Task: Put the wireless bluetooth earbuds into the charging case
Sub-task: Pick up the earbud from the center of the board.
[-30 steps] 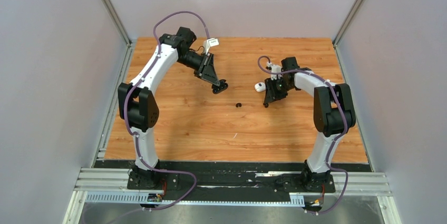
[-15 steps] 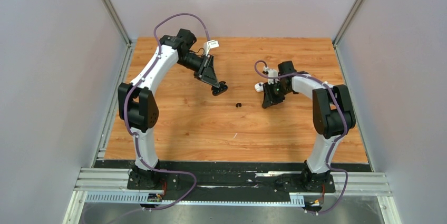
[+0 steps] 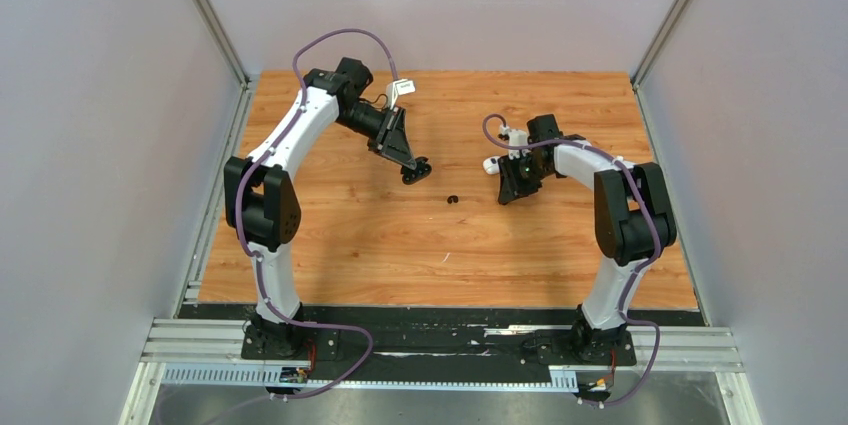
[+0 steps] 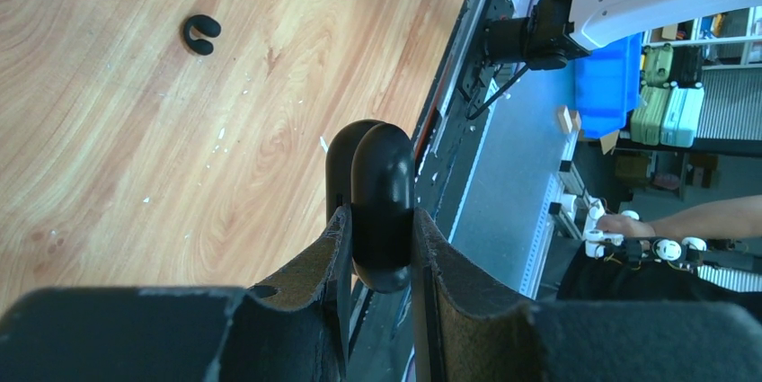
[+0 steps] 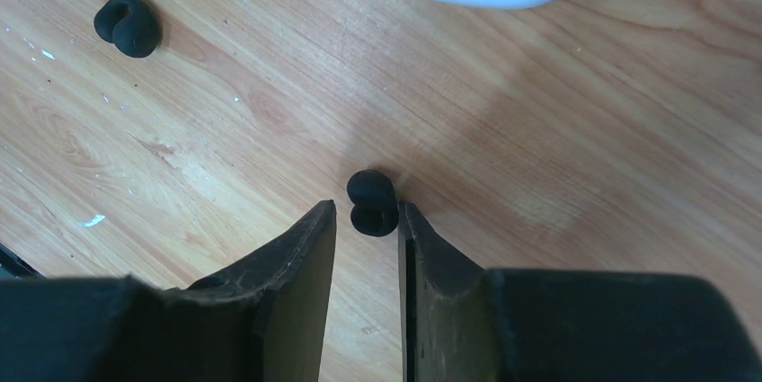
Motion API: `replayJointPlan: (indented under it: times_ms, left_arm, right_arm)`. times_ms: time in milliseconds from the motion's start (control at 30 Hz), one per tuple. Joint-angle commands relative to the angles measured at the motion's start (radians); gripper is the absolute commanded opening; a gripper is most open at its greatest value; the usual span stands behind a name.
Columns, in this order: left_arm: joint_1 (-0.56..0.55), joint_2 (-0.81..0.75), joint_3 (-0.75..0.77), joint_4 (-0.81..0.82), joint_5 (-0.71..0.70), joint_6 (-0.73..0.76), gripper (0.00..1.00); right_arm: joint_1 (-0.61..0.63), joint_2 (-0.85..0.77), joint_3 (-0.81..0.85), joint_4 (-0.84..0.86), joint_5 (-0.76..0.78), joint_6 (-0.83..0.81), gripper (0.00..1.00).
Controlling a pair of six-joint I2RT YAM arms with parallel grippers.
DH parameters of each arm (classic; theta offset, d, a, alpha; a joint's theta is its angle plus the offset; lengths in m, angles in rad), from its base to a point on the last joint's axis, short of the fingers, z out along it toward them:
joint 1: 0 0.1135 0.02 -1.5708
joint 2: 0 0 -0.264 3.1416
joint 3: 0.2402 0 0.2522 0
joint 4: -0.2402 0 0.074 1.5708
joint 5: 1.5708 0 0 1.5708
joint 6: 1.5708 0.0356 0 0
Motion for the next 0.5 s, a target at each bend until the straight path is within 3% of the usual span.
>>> replayJointPlan:
  times_ms: [0,467]
  left_arm:
    - [0.005,-0.065,-0.002,0.018,0.035,0.022,0.00]
    - [0.007,-0.057,-0.007,0.025,0.040,0.012,0.00]
  right_arm:
    - [0.001,-0.029,0.035,0.016,0.018,-0.005,0.31]
    - [0.002,-0.042,0.040,0.004,0.006,0.000,0.19]
